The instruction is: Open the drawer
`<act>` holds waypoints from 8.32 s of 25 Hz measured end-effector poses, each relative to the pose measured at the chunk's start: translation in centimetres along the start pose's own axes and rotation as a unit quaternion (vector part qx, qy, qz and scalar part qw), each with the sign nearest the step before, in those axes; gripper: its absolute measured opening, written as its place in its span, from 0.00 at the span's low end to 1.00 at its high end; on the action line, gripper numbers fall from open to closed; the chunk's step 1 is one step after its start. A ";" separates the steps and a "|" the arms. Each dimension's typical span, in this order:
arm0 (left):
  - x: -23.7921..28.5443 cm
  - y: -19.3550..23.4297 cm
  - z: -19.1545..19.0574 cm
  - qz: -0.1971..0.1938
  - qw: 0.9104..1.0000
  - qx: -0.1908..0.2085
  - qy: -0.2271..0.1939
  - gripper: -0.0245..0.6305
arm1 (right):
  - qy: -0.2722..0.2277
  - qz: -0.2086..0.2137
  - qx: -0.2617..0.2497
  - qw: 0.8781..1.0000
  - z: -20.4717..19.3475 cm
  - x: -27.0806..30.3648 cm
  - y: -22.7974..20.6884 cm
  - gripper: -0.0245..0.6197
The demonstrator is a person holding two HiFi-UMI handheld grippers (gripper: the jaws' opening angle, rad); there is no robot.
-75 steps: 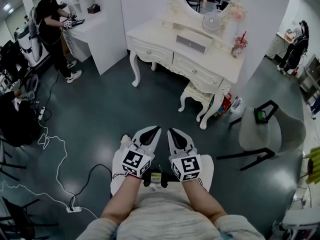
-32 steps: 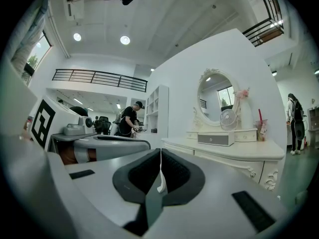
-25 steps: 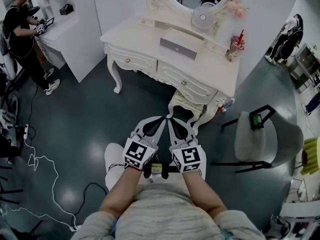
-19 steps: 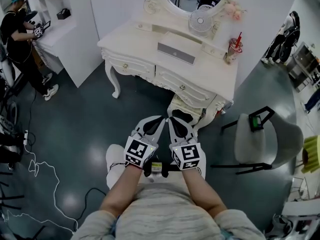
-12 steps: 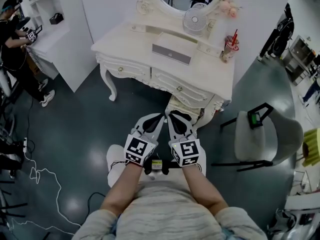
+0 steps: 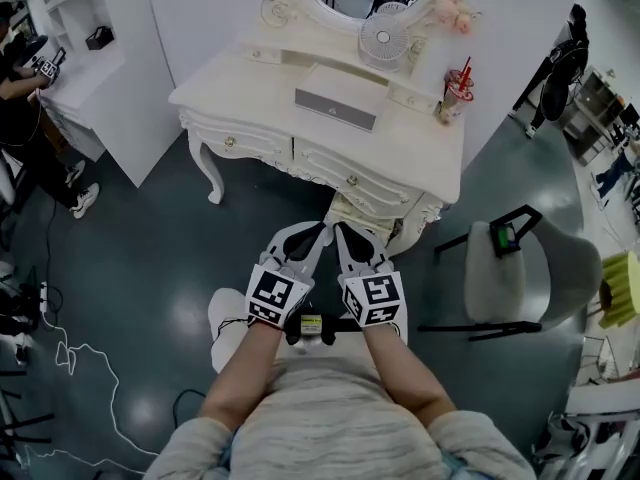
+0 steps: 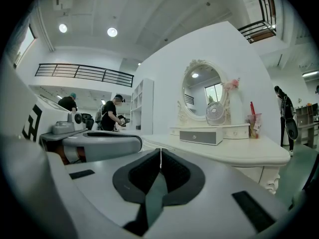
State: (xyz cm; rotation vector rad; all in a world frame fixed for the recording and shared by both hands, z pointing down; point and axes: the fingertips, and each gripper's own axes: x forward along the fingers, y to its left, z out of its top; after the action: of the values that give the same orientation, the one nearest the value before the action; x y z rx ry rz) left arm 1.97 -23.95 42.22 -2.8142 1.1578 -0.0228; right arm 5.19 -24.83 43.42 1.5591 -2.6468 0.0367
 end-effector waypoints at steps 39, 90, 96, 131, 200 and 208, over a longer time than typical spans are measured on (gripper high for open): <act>0.6 0.4 -0.1 -0.014 1.000 -0.006 0.000 0.06 | 0.152 -0.159 0.115 0.969 -12.1 13.0 -14.4 0.25; 0.8 0.6 0.0 -0.014 1.000 0.000 -0.003 0.06 | 0.216 -0.183 0.148 0.948 -16.0 13.1 -12.4 0.21; 0.8 1.0 -0.1 -0.004 1.000 0.000 0.000 0.06 | 0.212 -0.169 0.149 0.951 -15.9 11.3 -9.9 0.21; -1.4 -0.7 -0.1 0.002 1.000 0.007 0.009 0.06 | 0.228 -0.107 0.174 0.952 -16.2 6.8 -3.7 0.20; -5.7 -1.5 -0.7 0.076 0.997 -0.012 0.030 0.06 | 0.250 -0.030 0.212 0.944 -13.3 1.0 0.5 0.21; -5.8 -1.3 -0.8 0.083 0.996 -0.019 0.029 0.06 | 0.170 0.026 0.175 0.970 -6.7 -0.4 1.4 0.21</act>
State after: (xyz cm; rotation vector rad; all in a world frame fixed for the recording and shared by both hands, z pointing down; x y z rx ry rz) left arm -1.27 -19.04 43.25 -2.7567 1.4155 -0.0725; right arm 4.48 -23.46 50.10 1.4064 -2.4968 0.7396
